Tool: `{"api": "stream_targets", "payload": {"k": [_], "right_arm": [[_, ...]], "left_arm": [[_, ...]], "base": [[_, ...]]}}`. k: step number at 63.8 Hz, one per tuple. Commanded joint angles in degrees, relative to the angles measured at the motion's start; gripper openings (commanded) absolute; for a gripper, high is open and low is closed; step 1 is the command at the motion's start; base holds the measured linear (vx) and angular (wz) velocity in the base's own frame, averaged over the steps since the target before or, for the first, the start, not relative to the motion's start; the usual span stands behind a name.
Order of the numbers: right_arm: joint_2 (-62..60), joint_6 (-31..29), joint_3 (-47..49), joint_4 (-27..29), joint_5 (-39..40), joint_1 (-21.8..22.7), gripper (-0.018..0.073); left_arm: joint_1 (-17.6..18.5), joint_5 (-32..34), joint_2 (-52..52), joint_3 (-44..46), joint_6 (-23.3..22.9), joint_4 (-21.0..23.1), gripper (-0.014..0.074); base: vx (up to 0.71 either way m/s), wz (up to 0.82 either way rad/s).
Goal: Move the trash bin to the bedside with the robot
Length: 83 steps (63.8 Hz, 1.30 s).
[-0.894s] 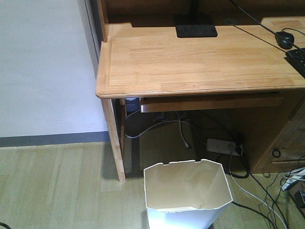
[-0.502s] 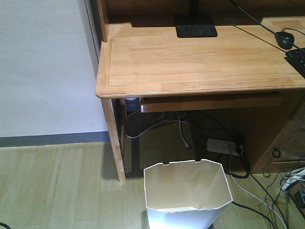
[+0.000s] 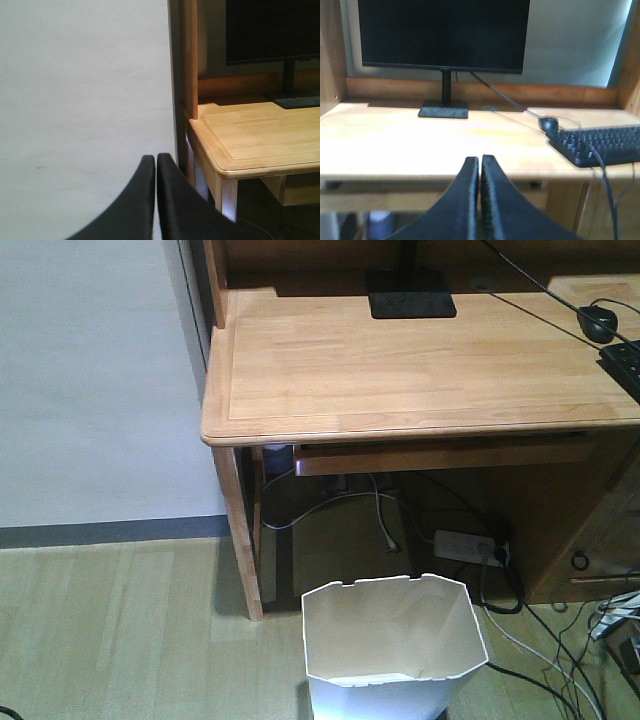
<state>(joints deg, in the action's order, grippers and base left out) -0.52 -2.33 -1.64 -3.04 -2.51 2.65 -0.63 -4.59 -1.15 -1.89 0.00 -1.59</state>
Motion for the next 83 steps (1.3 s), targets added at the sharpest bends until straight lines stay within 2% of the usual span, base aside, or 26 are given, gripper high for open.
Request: {"api": "stream_targets", "payload": {"k": [1,5,11,32,35,49,58,68,83], "right_arm": [[-0.64,0.03,0.12,-0.63,12.17,0.21,-0.0008],[-0.64,1.28,1.21,-0.62,15.64,0.21,-0.0008],[-0.26,2.33,5.3,-0.69,15.03,0.21,-0.0008],[17.84,2.33,21.5,-0.89,-2.71,0.21,-0.0008],[20.6,2.33,22.34,-0.89,-4.92,0.21,-0.0008],[27.23,2.33,22.77,-0.88,-4.34,0.21,-0.0008],[29.33,2.33,22.77,-0.88,-7.44,0.26,0.0006],[31.15,2.33,22.77,-0.94,-8.98,0.26,0.0091],[31.32,2.33,22.77,-0.94,-8.85,0.26,0.0387]], "left_arm": [[0.36,4.22,-0.5,-0.67,-0.79,0.54,-0.0006],[0.36,4.22,-0.5,-0.67,-0.79,0.54,-0.0006],[0.36,4.22,-0.5,-0.67,-0.79,0.54,-0.0006],[0.36,4.22,-0.5,-0.67,-0.79,0.54,-0.0006],[0.36,4.22,-0.5,-0.67,-0.79,0.54,-0.0006],[0.36,4.22,-0.5,-0.67,-0.79,0.54,-0.0006],[0.36,4.22,-0.43,-0.67,-0.79,0.54,-0.0006],[0.36,4.22,-0.43,-0.67,-0.79,0.54,-0.0006],[0.36,4.22,-0.43,-0.67,-0.79,0.54,-0.0006]], "base": [[0.0,0.0],[0.0,0.0],[0.0,0.0],[0.0,0.0],[0.0,0.0],[0.0,0.0],[0.0,0.0],[0.0,0.0],[0.0,0.0]]}}
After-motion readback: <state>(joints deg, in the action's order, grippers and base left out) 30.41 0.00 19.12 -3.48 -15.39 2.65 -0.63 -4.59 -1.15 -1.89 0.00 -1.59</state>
